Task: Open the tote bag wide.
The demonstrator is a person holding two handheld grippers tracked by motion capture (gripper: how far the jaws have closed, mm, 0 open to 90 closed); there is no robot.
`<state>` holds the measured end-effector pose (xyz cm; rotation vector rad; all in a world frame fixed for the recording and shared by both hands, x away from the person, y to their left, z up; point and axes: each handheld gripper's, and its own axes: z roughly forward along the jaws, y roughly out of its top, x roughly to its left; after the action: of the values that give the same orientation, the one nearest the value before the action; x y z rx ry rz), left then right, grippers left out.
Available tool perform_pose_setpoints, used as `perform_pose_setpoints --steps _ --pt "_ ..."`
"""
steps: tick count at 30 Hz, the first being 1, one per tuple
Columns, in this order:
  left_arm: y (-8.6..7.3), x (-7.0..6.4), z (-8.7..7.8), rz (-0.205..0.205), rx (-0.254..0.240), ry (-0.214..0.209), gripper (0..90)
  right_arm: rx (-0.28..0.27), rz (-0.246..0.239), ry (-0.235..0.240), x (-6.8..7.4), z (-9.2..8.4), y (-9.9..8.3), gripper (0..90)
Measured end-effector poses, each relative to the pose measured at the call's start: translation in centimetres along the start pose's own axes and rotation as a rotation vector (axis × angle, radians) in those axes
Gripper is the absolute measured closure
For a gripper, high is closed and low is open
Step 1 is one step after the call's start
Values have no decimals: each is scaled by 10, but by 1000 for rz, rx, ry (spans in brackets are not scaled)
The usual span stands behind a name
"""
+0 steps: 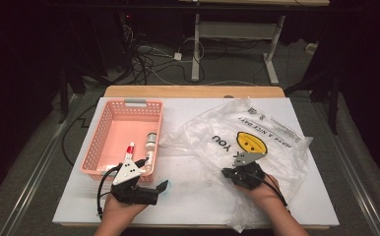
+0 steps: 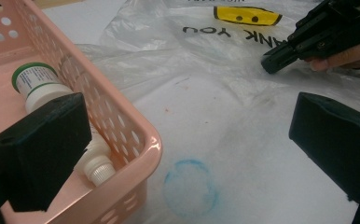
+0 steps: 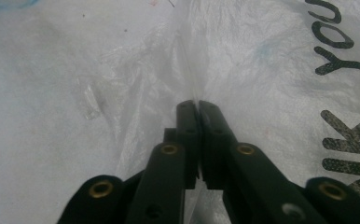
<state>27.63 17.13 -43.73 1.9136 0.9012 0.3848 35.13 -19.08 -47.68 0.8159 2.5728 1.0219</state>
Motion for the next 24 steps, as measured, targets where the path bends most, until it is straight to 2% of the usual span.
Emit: perform_pose_setpoints --steps 5,20,24 --pt "0 0 -1 0 -5 -2 0 -35 7 12 1 -2 -1 900" --pt "0 1 -1 -1 -3 -5 0 -144 80 -30 -2 -16 -4 900" --pt "-1 1 -1 3 -1 -6 0 -161 77 -40 -2 -20 -4 900"
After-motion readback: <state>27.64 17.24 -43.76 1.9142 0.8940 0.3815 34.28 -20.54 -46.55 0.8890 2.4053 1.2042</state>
